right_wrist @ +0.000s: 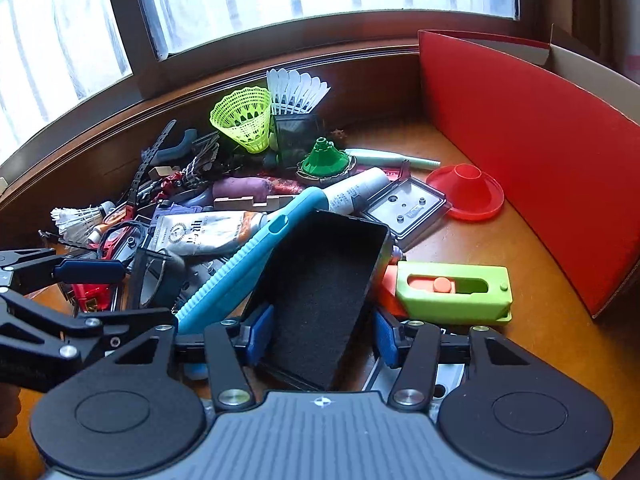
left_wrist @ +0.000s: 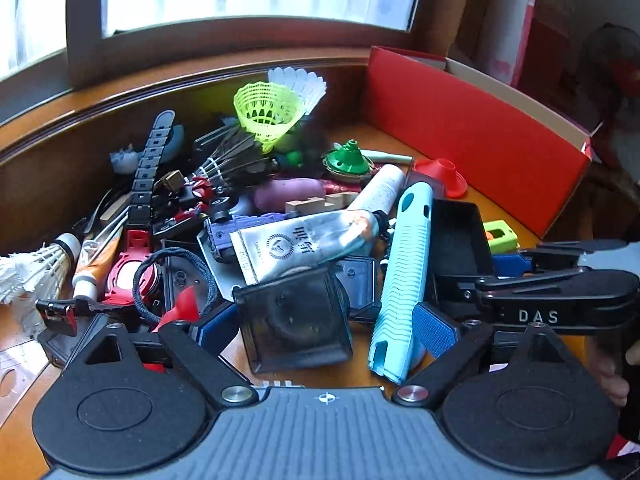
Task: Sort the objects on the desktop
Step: 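Close right tool on black tray while left tool grips dark square case, then carry black tray with right tool while left tool carries square case to red box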
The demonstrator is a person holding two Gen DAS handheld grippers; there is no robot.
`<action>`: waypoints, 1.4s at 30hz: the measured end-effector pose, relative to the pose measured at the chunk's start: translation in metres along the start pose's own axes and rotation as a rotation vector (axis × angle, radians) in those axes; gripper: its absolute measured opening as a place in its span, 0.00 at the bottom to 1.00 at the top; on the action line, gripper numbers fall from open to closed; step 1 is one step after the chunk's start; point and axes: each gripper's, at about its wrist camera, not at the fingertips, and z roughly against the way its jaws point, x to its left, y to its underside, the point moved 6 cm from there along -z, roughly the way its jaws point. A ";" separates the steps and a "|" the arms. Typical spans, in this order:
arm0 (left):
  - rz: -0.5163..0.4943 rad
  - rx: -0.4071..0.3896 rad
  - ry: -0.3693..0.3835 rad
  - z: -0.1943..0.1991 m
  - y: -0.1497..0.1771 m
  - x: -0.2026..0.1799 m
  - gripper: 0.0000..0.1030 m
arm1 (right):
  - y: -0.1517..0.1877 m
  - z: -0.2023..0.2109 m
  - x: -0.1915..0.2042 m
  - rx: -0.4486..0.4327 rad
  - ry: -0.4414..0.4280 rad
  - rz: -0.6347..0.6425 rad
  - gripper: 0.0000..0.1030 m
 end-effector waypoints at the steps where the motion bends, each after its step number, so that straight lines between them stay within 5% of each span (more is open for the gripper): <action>1: 0.009 0.000 0.021 -0.001 0.001 0.003 0.92 | 0.000 -0.001 0.000 -0.001 0.002 -0.001 0.53; 6: 0.047 0.002 0.100 0.000 0.005 0.015 0.89 | -0.003 -0.003 0.001 0.000 0.016 -0.015 0.53; 16: 0.044 -0.006 0.087 -0.005 0.008 0.023 0.86 | -0.005 -0.004 0.010 0.001 0.074 -0.022 0.53; 21: 0.079 -0.017 0.093 -0.006 0.006 0.022 0.59 | -0.006 -0.005 0.014 -0.006 0.099 -0.014 0.52; 32: 0.109 -0.063 0.074 0.018 0.008 0.024 0.59 | -0.013 0.012 0.012 -0.058 0.133 -0.035 0.22; 42: 0.088 -0.105 0.036 0.045 0.007 0.017 0.59 | -0.020 0.030 0.005 -0.107 0.175 -0.086 0.15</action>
